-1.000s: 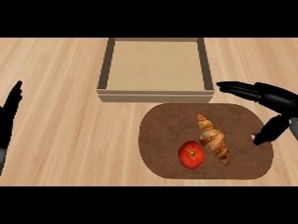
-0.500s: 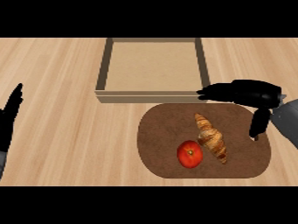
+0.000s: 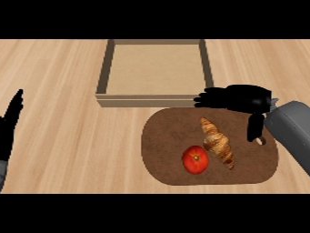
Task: Pick the croissant from the cutting board and place it in the cardboard box
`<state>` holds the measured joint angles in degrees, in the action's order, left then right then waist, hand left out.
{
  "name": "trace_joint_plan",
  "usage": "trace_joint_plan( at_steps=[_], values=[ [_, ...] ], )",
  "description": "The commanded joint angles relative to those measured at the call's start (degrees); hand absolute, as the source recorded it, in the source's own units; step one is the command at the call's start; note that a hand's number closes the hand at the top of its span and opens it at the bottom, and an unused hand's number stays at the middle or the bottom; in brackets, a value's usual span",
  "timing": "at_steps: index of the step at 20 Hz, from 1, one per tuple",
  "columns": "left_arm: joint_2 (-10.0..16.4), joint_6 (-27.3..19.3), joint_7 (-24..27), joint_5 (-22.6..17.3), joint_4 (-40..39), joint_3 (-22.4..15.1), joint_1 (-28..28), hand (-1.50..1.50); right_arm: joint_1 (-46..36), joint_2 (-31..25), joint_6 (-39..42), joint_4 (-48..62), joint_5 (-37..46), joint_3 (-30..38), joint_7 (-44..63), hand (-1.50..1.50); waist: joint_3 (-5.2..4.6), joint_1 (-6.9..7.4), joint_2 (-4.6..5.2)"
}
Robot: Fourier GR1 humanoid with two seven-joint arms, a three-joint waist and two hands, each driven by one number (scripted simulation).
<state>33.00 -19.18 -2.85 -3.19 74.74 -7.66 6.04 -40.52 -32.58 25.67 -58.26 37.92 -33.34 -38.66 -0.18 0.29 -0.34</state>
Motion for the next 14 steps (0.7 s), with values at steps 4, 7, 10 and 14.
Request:
trace_joint_plan(
  at_steps=[4, 7, 10, 14],
  values=[
    [0.3, 3.1, -1.4, 0.7, -1.9, 3.8, 3.1, 0.00, 1.8, 1.0, 3.1, 0.0, 3.4, 1.0, -3.1, -1.50, 0.18, -0.12, 0.39],
    [-2.8, 0.3, 0.5, 3.6, -1.7, 1.8, 1.2, 0.00, 0.9, 4.6, 3.8, 0.9, 3.2, 0.4, -2.7, -1.50, 0.17, 0.09, 0.43],
    [-1.5, 2.2, -0.4, 2.5, -0.5, 3.7, 0.1, 0.00, 3.1, 2.2, 7.6, -6.0, 0.9, 1.1, -1.9, -1.50, 0.16, -0.18, 0.27],
    [-0.8, 4.1, 3.0, 2.6, -3.9, 5.3, 0.3, 0.00, 4.3, -0.8, 7.8, -7.3, -0.5, 1.1, -6.6, -1.50, 0.16, -0.08, 0.42]
  ],
)
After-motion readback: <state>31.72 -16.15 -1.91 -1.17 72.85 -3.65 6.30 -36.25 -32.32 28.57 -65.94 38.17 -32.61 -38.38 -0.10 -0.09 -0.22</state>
